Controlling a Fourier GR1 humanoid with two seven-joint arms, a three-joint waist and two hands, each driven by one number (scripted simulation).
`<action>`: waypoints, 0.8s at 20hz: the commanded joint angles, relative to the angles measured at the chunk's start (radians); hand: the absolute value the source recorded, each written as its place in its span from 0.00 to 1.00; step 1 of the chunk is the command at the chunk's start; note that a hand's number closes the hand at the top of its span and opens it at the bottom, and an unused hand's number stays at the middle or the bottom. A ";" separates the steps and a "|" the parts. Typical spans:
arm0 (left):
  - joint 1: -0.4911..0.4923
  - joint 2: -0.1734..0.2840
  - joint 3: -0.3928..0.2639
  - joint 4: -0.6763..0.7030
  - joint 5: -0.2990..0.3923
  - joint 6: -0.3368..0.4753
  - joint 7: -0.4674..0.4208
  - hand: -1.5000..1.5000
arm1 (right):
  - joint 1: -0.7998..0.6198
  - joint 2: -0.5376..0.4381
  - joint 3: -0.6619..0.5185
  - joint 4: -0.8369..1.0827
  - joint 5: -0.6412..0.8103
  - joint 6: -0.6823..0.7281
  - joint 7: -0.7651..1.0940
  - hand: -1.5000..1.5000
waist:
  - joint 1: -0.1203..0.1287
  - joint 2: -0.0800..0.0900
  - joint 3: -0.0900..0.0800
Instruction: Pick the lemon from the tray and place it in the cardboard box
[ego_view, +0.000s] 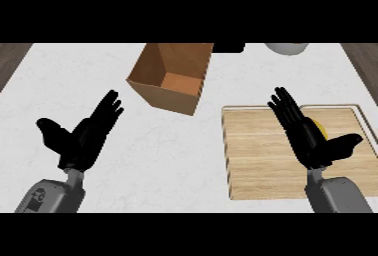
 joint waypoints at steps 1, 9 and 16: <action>-0.004 0.047 0.028 0.027 -0.062 0.018 0.000 0.50 | -0.020 -0.040 -0.070 0.011 -0.132 0.148 0.013 0.00 | 0.004 0.008 0.010; 0.054 0.275 0.099 0.107 -0.270 0.125 -0.047 0.50 | -0.028 -0.299 -0.091 0.019 0.019 0.483 -0.270 0.00 | 0.040 0.019 0.022; 0.057 0.258 0.095 0.125 -0.309 0.169 -0.062 0.50 | 0.017 -0.233 -0.200 0.373 -0.287 0.885 -0.487 0.00 | 0.052 0.035 0.024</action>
